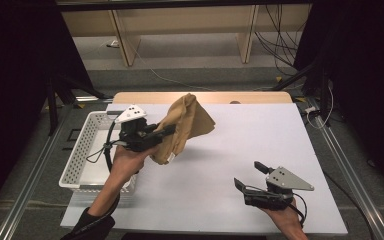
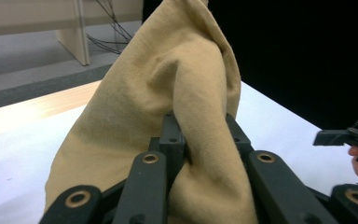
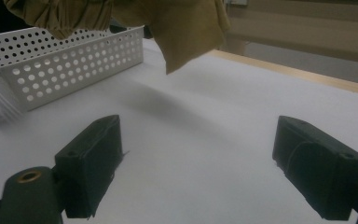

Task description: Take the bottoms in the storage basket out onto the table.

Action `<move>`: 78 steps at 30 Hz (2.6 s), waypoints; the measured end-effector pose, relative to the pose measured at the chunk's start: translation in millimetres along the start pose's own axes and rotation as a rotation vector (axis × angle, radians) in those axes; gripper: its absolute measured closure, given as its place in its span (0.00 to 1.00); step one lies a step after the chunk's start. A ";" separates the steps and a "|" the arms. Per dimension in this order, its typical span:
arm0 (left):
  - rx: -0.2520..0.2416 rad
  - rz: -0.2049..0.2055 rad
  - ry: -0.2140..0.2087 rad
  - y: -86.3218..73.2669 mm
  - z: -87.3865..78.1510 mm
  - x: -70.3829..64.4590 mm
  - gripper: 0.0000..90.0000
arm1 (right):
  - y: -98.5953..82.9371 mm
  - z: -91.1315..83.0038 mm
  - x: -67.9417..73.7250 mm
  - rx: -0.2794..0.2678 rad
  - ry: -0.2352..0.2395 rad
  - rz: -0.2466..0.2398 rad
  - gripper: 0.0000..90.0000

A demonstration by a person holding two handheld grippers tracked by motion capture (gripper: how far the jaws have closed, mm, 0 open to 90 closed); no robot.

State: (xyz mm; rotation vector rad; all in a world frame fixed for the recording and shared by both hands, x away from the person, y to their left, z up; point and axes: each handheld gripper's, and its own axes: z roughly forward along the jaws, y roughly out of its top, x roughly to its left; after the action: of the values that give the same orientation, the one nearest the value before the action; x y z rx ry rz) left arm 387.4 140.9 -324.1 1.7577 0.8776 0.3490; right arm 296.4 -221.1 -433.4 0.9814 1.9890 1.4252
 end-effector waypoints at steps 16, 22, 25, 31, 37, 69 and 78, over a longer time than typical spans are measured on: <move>0.162 0.048 -0.112 -19.2 52.2 -33.8 0.83 | -0.3 1.6 -0.2 -0.002 -0.003 -0.002 0.19; 0.219 0.043 -0.125 -34.9 79.8 -38.0 0.83 | -0.2 1.3 -0.4 -0.002 -0.003 -0.001 0.19; 0.234 0.043 -0.127 -39.6 87.2 -39.9 0.83 | -0.2 1.2 -0.7 0.000 -0.004 -0.001 0.19; 0.292 0.051 -0.133 -56.0 106.6 -44.0 0.81 | -0.2 0.6 -1.4 -0.003 -0.007 -0.001 0.19; 0.345 0.061 -0.145 -70.1 120.2 -52.5 0.79 | 0.2 -1.6 -2.8 -0.005 -0.011 0.004 0.19; 0.202 0.053 -0.152 -39.9 77.9 -43.3 0.24 | 0.2 -4.2 -3.4 -0.020 -0.011 -0.004 0.19; 0.133 0.002 -0.078 -30.8 43.7 -12.3 0.23 | 0.3 -4.9 -3.3 -0.018 -0.012 -0.003 0.19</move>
State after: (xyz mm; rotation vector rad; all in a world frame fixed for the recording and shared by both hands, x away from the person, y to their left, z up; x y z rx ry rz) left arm 394.1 106.2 -366.0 1.8816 0.8592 0.2262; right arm 294.8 -226.5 -431.6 0.9774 1.9648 1.4296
